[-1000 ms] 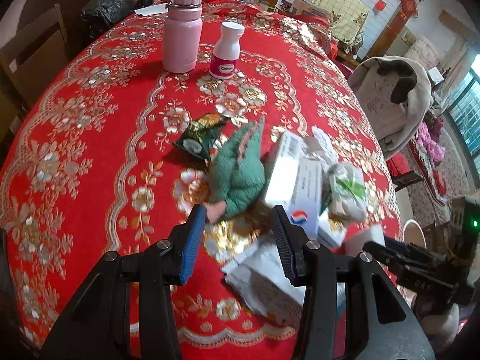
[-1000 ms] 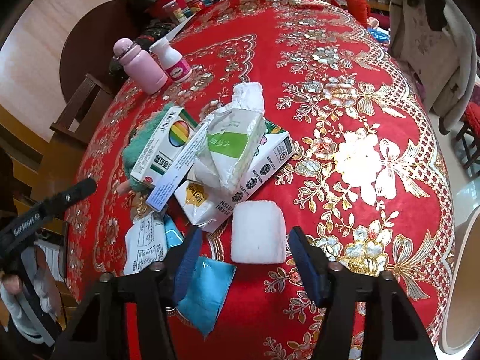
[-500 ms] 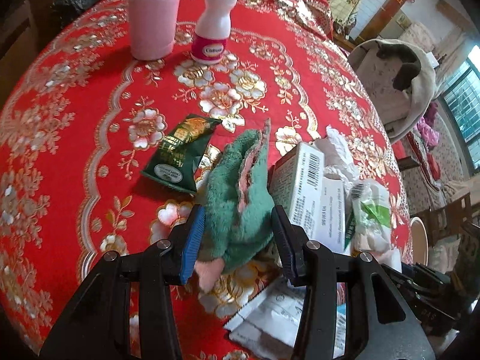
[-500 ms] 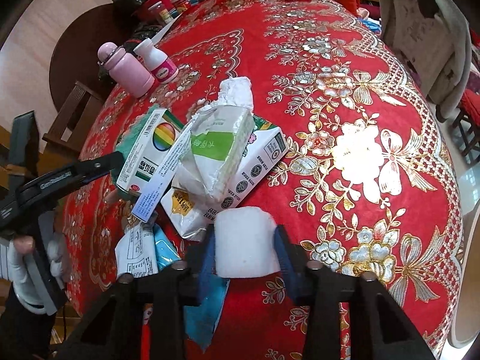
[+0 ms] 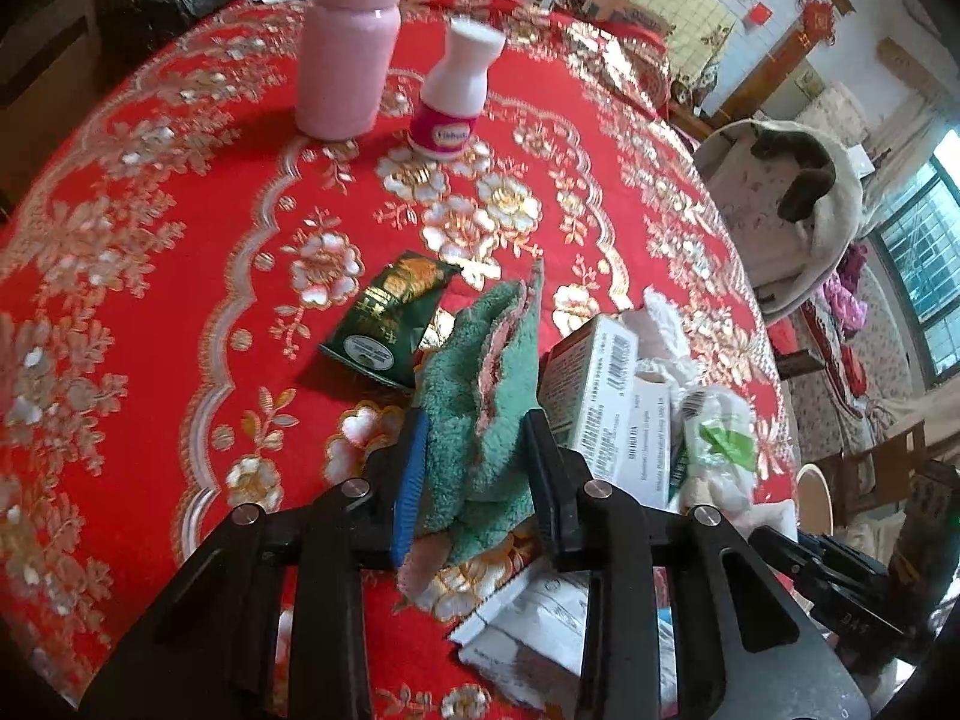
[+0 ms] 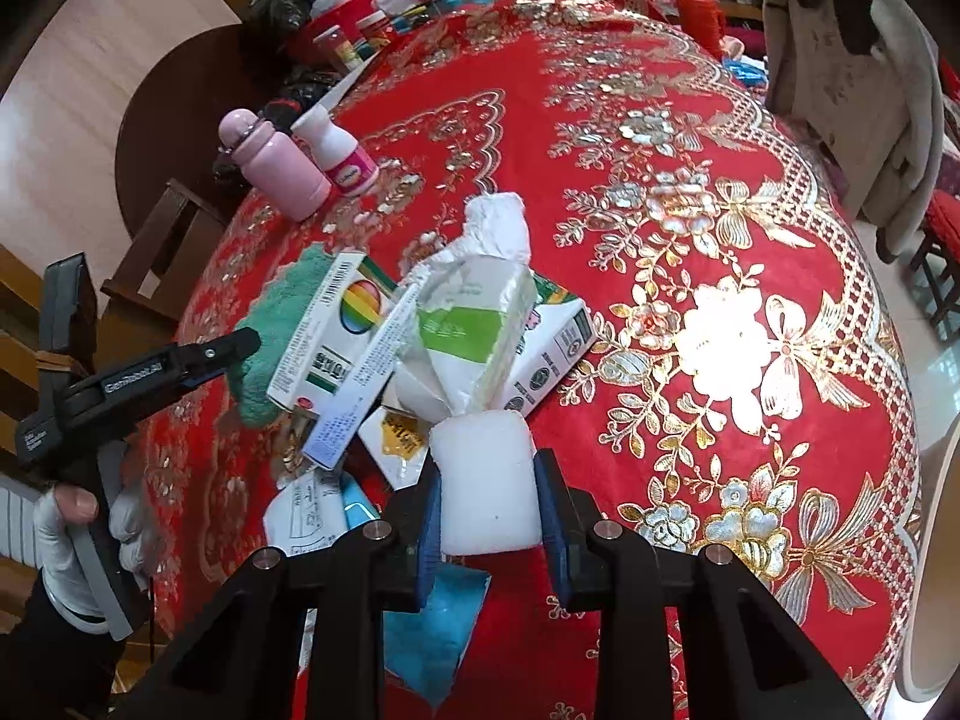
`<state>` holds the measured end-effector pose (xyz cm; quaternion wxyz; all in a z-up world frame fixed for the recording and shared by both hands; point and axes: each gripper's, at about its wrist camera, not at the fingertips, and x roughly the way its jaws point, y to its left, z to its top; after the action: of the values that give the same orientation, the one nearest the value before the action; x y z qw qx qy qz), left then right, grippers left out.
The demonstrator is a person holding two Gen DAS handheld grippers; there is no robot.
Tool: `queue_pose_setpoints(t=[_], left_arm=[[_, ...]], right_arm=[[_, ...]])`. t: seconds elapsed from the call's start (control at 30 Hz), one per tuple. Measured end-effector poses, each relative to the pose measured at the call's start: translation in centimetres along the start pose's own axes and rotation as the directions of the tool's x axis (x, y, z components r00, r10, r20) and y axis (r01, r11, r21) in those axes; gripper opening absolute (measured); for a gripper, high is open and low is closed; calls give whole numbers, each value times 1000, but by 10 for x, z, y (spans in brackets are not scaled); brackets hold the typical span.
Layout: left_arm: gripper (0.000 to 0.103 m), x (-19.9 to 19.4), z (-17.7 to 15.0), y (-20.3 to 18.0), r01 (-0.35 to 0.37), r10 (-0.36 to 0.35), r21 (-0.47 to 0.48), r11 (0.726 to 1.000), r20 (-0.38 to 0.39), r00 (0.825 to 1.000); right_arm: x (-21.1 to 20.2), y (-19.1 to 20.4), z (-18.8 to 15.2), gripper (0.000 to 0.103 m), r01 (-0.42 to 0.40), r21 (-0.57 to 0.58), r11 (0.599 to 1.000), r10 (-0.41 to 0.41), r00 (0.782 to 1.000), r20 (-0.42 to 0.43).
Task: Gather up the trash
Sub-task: 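Grasp the green towel with the left gripper while the right grasps the white foam block, then carry the green towel and white foam block over the beige bin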
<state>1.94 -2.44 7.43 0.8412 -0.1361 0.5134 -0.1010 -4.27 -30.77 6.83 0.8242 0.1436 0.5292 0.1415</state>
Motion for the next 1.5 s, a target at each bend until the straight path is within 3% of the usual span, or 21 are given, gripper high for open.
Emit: queue_pose_setpoints(t=[0.27,0.53,1.07,1.5], left_arm=[[29,-40,-7,-19,-3,3,8,1000,63,998],[29,-59,-28,-65,17,-24,78,997,90,996],[29,-45,-67,-171,81,-95,254,964,45,994],[29,-21,-98,-258,171,-169,376,911,-37,985]], right_arm=[[-20,1,-2,27,-21,-25,999,21,999,29],[-40,-8,-9,27,-19,-27,999,21,998,53],[-94,-69,-44,27,44,77,996,-53,993,107],[-138,-131,-75,27,113,203,973,-143,980,138]])
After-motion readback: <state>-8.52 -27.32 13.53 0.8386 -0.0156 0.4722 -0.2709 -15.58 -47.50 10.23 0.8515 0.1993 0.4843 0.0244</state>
